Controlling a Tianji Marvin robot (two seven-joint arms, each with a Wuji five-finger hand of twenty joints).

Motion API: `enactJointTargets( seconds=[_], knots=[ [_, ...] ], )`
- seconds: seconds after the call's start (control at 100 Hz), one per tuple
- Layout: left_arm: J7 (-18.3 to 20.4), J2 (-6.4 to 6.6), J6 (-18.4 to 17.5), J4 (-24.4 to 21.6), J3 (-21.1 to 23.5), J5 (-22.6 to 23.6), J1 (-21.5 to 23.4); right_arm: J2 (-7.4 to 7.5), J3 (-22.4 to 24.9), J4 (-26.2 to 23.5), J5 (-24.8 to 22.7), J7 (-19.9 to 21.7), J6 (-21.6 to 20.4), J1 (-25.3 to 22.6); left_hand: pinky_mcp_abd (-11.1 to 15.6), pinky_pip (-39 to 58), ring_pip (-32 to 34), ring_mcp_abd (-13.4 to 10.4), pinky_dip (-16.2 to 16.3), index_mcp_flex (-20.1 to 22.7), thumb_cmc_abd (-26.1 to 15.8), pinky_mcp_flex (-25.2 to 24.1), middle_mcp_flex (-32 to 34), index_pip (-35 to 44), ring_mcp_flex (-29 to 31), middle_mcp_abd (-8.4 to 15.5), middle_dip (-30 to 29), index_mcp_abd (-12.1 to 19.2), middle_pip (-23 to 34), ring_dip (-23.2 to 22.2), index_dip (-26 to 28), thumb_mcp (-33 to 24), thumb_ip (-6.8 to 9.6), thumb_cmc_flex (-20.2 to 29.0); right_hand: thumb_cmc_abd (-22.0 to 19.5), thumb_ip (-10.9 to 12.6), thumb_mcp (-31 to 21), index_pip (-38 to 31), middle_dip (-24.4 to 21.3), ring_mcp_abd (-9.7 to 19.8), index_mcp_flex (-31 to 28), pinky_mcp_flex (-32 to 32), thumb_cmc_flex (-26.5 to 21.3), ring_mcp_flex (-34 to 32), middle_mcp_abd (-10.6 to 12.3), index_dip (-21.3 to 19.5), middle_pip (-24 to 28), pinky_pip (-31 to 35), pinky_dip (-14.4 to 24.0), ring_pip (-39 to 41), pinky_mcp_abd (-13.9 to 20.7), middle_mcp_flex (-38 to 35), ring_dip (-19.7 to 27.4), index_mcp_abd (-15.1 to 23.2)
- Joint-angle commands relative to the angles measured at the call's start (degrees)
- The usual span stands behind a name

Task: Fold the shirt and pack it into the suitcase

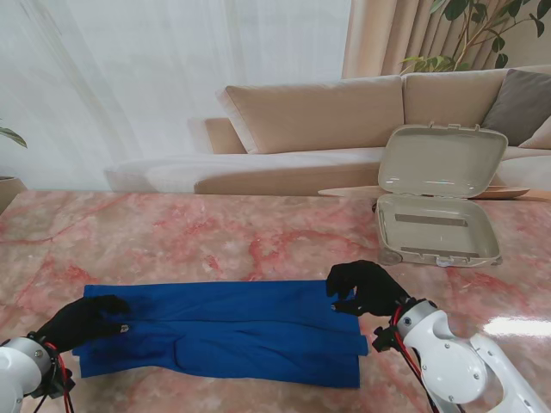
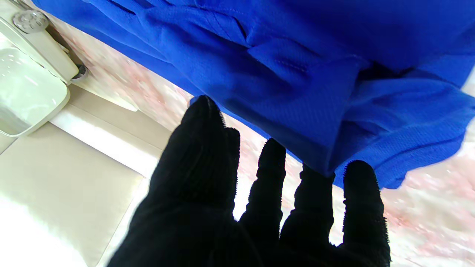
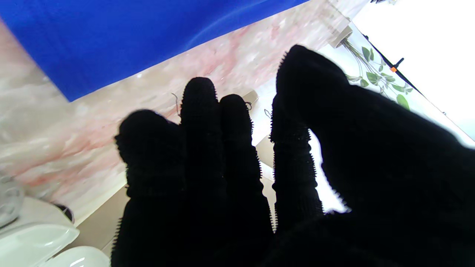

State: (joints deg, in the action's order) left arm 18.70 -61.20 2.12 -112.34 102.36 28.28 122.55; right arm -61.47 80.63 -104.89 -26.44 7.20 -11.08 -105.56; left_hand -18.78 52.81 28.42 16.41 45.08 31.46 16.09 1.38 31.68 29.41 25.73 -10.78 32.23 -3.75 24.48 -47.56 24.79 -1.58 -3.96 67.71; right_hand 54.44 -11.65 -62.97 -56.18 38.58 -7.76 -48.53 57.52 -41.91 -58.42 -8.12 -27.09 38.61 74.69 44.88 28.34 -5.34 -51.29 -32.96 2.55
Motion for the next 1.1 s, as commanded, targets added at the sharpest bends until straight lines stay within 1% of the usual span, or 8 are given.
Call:
enactJointTargets(
  seconds=[0.0, 0.39, 0.43, 0.47, 0.53, 0.55, 0.66, 1.09],
  knots=[
    [0.8, 0.10, 0.5, 1.6, -1.8, -0.5, -1.0, -0.67, -1.2, 1.1, 0.9, 0.2, 0.7, 0.2, -0.9, 0.1, -0.3, 1.1, 0.5, 0.8, -2.0, -0.4, -0.7, -1.0, -0.3, -0.6, -0.6, -0.5, -0.7, 0.2, 0.8, 1.6, 1.21, 0.1, -0.2, 0.1, -0.4, 0.4, -0.7, -2.8, 1.2, 2.3, 0.0, -0.9, -0.7, 0.6, -0.6, 0.0, 1.8, 1.2, 4.9, -0.8, 0.1, -0.2],
    [5.2, 1.22, 2.9, 3.7, -4.9, 1.3, -2.0, -0.29, -6.3, 6.9, 5.1, 3.0, 1.6, 2.9, -0.9, 1.1, 0.4, 1.6, 1.7, 0.1, -3.7, -0.5, -0.9, -2.8, -0.5, -1.1, -0.9, -1.9, -0.9, -0.4, 0.7, 2.2, 1.48, -1.3, -2.9, 0.2, 0.0, 0.6, -1.5, -2.9, 1.2, 3.8, -1.6, -2.2, -1.6, 1.6, -1.8, 2.1, 0.9, 2.2, 9.9, -2.2, 1.0, -0.8],
    [5.4, 1.27, 3.1, 3.7, -4.9, 1.6, -1.8, -0.23, -6.5, 7.4, 5.4, 3.4, 1.8, 3.1, -1.0, 1.2, 0.5, 1.7, 1.8, 0.1, -3.9, -0.5, -0.8, -3.0, -0.4, -1.2, -0.9, -2.1, -0.9, -0.4, 0.7, 2.2, 1.50, -1.4, -3.3, 0.2, 0.4, 0.6, -2.2, -3.2, 1.1, -11.2, -1.7, -2.5, -1.9, 2.0, -2.4, -14.9, -6.3, 1.5, -8.2, -2.6, 1.9, -1.1],
    [5.8, 1.34, 3.4, 3.7, -5.0, 1.8, -1.7, -0.17, -6.8, 7.9, 5.8, 3.8, 2.0, 3.3, -0.9, 1.2, 0.5, 1.7, 1.9, 0.0, -4.1, -0.6, -0.9, -3.2, -0.5, -1.2, -1.0, -2.3, -0.9, -0.4, 0.6, 2.3, 1.51, -1.6, -3.8, 0.5, 0.7, 0.7, -3.0, -3.4, 0.9, -14.5, -2.0, -2.8, -2.2, 2.5, -2.9, -18.7, -8.5, 0.7, -11.5, -3.0, 2.8, -1.5],
    [6.3, 1.45, 3.9, 3.7, -5.1, 2.1, -1.5, -0.10, -7.1, 8.7, 6.3, 4.4, 2.5, 3.7, -0.9, 1.1, 0.6, 1.8, 2.0, -0.1, -4.4, -0.7, -1.0, -3.5, -0.6, -1.2, -1.0, -2.7, -0.9, -0.5, 0.5, 2.3, 1.57, -1.9, -4.3, 0.6, 1.0, 0.8, -3.8, -3.9, 0.8, -15.6, -2.1, -3.1, -2.6, 3.0, -3.6, -18.3, -10.3, -0.3, -12.0, -3.2, 3.6, -2.2],
    [6.5, 1.48, 4.0, 3.8, -5.1, 2.3, -1.5, -0.09, -7.3, 9.0, 6.4, 4.6, 2.7, 3.8, -0.9, 1.1, 0.6, 1.8, 2.0, 0.0, -4.4, -0.7, -1.0, -3.6, -0.6, -1.2, -1.0, -2.6, -0.9, -0.5, 0.5, 2.3, 1.57, -2.0, -4.5, 0.8, 1.3, 0.8, -4.2, -4.0, 0.8, -16.5, -2.2, -3.2, -2.8, 3.3, -3.7, -14.9, -15.7, -0.6, -12.2, -3.3, 4.3, -2.3],
    [7.1, 1.64, 4.4, 4.2, -5.6, 2.5, -1.7, 0.00, -7.8, 10.3, 7.8, 5.7, 3.8, 4.4, -0.9, 1.0, 0.6, 1.9, 2.0, -0.2, -4.8, -0.9, -1.0, -4.0, -0.8, -1.3, -1.1, -3.0, -1.0, -0.5, 0.3, 2.4, 1.65, -2.4, -5.4, 1.3, 2.3, 1.0, -5.3, -5.2, 0.6, -18.4, -1.8, -2.7, -3.4, 3.9, -4.2, -9.1, -23.0, -2.1, -12.8, -3.3, 5.5, -3.6],
    [9.1, 2.23, 4.5, 6.7, -8.3, 1.7, -4.3, 0.60, -7.9, 13.6, 7.7, 9.2, 7.2, 6.2, -0.9, 0.4, 0.5, 1.8, 1.9, -0.3, -5.2, -1.1, -1.3, -4.6, -1.1, -1.3, -1.2, -3.4, -1.0, -0.4, -0.1, 2.3, 1.85, -2.9, -6.0, 1.9, 4.7, 1.6, -7.2, -8.6, -0.7, -20.4, 0.4, -1.6, -5.3, 4.3, -4.7, -6.8, -26.5, -4.1, -15.6, -4.1, 7.2, -5.8]
  ],
)
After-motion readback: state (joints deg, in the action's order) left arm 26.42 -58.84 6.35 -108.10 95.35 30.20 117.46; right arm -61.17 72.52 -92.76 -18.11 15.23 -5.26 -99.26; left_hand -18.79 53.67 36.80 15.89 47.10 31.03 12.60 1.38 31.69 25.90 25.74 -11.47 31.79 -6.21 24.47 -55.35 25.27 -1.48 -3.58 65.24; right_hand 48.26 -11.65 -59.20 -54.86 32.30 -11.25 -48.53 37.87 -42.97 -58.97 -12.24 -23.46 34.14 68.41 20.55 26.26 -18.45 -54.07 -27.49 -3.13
